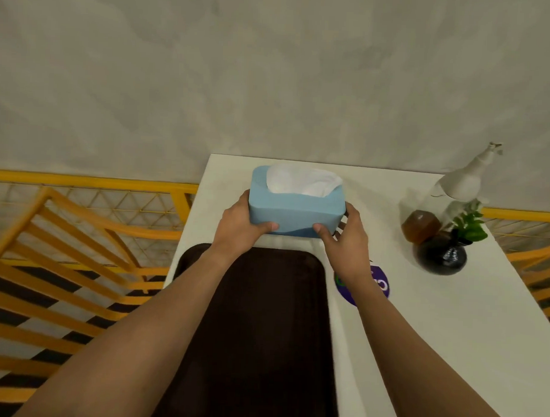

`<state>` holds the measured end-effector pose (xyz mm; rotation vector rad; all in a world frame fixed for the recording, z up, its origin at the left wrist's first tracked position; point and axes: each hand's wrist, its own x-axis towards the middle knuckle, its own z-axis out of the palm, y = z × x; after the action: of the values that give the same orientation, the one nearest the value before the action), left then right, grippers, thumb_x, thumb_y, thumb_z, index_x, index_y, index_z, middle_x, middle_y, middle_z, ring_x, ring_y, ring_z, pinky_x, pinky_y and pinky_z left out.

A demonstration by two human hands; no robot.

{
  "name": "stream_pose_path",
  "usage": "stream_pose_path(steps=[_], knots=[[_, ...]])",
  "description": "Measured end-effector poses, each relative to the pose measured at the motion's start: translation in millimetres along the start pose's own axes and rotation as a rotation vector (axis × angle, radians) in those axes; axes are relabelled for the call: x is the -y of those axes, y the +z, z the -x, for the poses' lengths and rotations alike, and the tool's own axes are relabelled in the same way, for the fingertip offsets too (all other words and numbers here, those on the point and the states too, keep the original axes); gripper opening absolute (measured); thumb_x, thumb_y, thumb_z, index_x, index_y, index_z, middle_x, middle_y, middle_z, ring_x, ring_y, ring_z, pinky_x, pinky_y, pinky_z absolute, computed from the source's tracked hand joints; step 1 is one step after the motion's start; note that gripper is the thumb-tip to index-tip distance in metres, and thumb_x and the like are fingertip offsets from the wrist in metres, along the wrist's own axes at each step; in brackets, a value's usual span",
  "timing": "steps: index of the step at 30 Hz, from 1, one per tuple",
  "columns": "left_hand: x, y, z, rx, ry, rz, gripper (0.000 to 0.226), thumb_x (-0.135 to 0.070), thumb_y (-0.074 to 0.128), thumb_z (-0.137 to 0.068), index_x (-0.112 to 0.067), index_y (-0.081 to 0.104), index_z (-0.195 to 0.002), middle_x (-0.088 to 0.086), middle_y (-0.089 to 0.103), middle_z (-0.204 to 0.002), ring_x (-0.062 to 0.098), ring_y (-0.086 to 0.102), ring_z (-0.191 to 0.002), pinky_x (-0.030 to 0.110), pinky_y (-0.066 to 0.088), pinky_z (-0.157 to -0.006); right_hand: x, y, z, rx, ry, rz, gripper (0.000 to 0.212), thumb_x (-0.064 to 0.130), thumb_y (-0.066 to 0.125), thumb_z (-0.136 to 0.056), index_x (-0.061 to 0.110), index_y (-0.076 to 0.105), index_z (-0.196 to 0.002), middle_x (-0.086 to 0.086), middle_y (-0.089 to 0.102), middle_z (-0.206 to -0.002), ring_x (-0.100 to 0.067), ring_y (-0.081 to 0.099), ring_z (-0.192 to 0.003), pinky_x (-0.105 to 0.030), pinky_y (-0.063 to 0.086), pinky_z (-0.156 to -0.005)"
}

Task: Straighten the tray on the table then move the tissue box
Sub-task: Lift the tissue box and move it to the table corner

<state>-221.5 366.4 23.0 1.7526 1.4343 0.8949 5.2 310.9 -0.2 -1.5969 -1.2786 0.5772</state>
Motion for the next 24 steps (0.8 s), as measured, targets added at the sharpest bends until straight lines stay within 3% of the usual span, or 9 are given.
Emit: stream_pose_path(steps=[3, 7, 9, 12, 16, 24], knots=[[20.9, -32.5, -9.1, -0.016, 0.006, -0.002, 0.076, -0.036, 0.086, -0.077, -0.025, 0.047, -0.142, -0.009, 0.060, -0.122, 0.007, 0.052, -0.105, 0.007, 0.038, -0.072, 16.3, 34.9, -3.1, 0.017, -0.013, 0.003, 0.069, 0.037, 0.075, -0.091, 0.028, 0.038, -0.147, 0.006, 0.051, -0.144, -0.015, 0.054, -0.127, -0.035, 0.050, -0.102], [45.3, -67.8, -22.4, -0.015, 0.023, -0.014, 0.074, -0.035, 0.087, -0.076, -0.021, 0.050, -0.139, -0.003, 0.064, -0.124, 0.011, 0.055, -0.105, 0.020, 0.046, -0.077, 31.9, 75.2, -5.0, 0.014, -0.015, -0.012, 0.069, 0.037, 0.075, -0.090, 0.027, 0.039, -0.147, 0.007, 0.052, -0.142, -0.014, 0.054, -0.125, -0.033, 0.049, -0.102], [57.0, -81.8, -29.7, -0.010, 0.028, -0.014, 0.073, -0.034, 0.087, -0.075, -0.020, 0.051, -0.137, -0.004, 0.064, -0.121, 0.011, 0.055, -0.104, 0.014, 0.043, -0.072, 37.3, 92.6, -7.2, 0.011, -0.009, -0.009, 0.068, 0.038, 0.075, -0.090, 0.027, 0.039, -0.147, 0.010, 0.052, -0.139, -0.012, 0.055, -0.122, -0.030, 0.048, -0.100], [70.7, -97.7, -41.2, -0.007, 0.025, -0.039, 0.073, -0.035, 0.087, -0.075, -0.021, 0.050, -0.137, -0.010, 0.060, -0.115, 0.010, 0.053, -0.101, 0.010, 0.037, -0.065, 42.9, 114.0, -13.3, 0.012, -0.002, 0.001, 0.068, 0.039, 0.075, -0.089, 0.027, 0.039, -0.146, 0.017, 0.050, -0.132, -0.008, 0.055, -0.115, -0.017, 0.047, -0.091], [84.0, -107.6, -61.0, 0.012, 0.026, -0.013, 0.074, -0.033, 0.086, -0.077, -0.022, 0.048, -0.139, -0.010, 0.059, -0.116, 0.009, 0.053, -0.105, 0.009, 0.038, -0.067, 46.9, 132.9, -27.0, 0.003, -0.008, 0.001, 0.069, 0.042, 0.075, -0.089, 0.027, 0.039, -0.146, 0.019, 0.049, -0.128, -0.004, 0.053, -0.111, 0.002, 0.041, -0.075], [102.2, -108.6, -109.6, -0.001, 0.025, 0.053, 0.077, -0.029, 0.087, -0.077, -0.022, 0.046, -0.142, -0.009, 0.060, -0.119, 0.011, 0.055, -0.105, 0.007, 0.041, -0.066, 38.1, 155.8, -76.5, 0.027, 0.007, 0.023, 0.074, 0.047, 0.072, -0.090, 0.028, 0.033, -0.150, 0.021, 0.050, -0.128, -0.002, 0.053, -0.106, 0.000, 0.042, -0.071]])
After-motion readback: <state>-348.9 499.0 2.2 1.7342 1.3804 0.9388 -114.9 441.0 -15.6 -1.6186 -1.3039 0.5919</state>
